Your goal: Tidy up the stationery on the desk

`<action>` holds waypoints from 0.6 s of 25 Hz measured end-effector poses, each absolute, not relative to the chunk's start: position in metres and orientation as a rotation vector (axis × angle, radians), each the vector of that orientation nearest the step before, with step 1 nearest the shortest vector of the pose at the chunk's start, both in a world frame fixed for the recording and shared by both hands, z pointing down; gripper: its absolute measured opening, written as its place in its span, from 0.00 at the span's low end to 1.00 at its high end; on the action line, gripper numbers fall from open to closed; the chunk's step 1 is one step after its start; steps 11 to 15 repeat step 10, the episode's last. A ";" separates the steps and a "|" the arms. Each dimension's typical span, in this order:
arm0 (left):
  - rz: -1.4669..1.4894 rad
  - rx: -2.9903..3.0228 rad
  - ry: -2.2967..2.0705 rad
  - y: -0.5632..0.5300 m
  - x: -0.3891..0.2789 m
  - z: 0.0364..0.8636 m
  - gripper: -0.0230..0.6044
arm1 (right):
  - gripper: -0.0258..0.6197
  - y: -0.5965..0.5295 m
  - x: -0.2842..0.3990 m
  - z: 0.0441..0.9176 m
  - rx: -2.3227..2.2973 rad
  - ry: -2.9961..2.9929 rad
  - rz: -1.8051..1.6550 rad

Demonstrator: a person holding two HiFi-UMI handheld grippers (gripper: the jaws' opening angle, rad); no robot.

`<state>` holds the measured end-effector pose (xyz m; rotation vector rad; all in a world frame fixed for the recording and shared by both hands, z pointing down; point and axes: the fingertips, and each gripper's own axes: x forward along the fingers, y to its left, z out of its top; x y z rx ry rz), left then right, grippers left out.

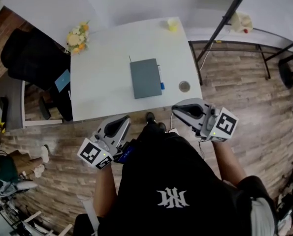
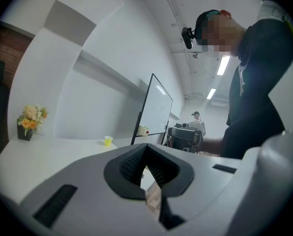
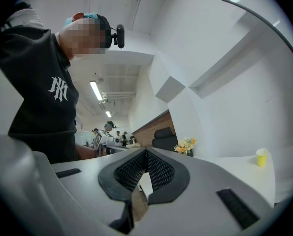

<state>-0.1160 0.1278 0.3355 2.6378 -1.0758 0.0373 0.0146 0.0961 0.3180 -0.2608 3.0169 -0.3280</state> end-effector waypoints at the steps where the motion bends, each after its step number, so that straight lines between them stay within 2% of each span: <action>1: 0.033 2.629 -1.077 0.128 -0.116 0.336 0.04 | 0.09 0.096 0.014 0.320 -0.257 3.017 -0.333; 15: 0.040 2.650 -1.065 0.103 -0.117 0.331 0.04 | 0.09 0.082 0.020 0.322 -0.277 2.999 -0.332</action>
